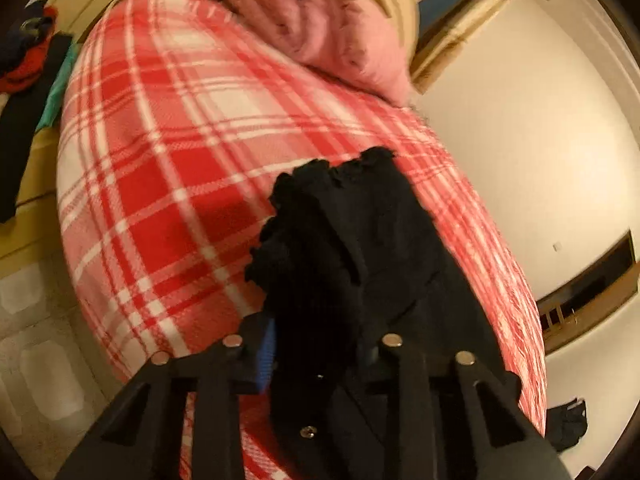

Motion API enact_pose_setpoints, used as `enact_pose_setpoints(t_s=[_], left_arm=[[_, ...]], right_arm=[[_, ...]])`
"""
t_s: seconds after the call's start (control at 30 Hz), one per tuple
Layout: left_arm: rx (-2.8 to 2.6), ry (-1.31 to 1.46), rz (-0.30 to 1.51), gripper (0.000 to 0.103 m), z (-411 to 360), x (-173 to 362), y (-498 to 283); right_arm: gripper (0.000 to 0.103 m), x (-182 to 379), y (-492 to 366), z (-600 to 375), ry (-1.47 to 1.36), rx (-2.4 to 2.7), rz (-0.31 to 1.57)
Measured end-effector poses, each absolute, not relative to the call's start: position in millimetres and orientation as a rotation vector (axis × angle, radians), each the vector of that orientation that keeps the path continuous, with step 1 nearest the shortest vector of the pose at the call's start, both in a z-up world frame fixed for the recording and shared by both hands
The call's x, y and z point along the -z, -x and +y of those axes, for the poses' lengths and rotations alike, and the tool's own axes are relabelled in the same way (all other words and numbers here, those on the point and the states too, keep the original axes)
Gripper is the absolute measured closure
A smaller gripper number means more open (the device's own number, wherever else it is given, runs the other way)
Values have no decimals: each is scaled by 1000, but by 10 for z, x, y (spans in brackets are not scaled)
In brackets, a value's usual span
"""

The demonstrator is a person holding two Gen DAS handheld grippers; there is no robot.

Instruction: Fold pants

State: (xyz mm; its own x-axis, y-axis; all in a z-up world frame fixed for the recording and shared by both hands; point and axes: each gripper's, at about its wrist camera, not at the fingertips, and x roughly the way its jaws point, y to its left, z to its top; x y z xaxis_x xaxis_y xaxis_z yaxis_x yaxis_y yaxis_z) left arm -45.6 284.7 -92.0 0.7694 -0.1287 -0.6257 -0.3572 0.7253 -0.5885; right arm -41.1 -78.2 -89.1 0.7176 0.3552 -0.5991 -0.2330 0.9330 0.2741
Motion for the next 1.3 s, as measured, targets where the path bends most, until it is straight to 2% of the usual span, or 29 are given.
enact_pose_setpoints(t_s=[0.23,0.43,0.53,0.7,0.97,1.03,1.1,1.13,1.2,1.23,1.27,1.3], left_arm=[[21,568,580,79,2424,321,476],[340,282,426,79,1362,-459,729],[503,212,389,79,852,-631,923],[709,44,404,79,23,-514,1161],[919,-290,501,79,-907,228,1507],[922,-358,504,76,-989,340,1524],[910,-373,530,66,-1022,367,1499],[911,-372,550,63,-1021,352,1481],[913,-373,585,51,-972,296,1469],[903,-367,598,47,-926,267,1463],[888,-354,610,38,-850,201,1438],[880,-330,614,31,-745,128,1414]], right_arm=[[70,823,666,-1605,-334,-133,660],[70,685,1007,-2264,-422,7,591],[70,633,1208,-2524,-442,69,560],[70,658,1532,-2912,-489,167,535],[70,764,1588,-3075,-502,207,563],[70,798,1563,-3067,-495,211,578],[70,831,1548,-3094,-508,204,590],[70,832,1549,-3105,-514,203,595],[70,803,1557,-3131,-521,204,592],[67,759,1577,-3153,-526,200,583],[62,721,1593,-3164,-531,195,574],[51,670,1618,-3171,-537,185,559]])
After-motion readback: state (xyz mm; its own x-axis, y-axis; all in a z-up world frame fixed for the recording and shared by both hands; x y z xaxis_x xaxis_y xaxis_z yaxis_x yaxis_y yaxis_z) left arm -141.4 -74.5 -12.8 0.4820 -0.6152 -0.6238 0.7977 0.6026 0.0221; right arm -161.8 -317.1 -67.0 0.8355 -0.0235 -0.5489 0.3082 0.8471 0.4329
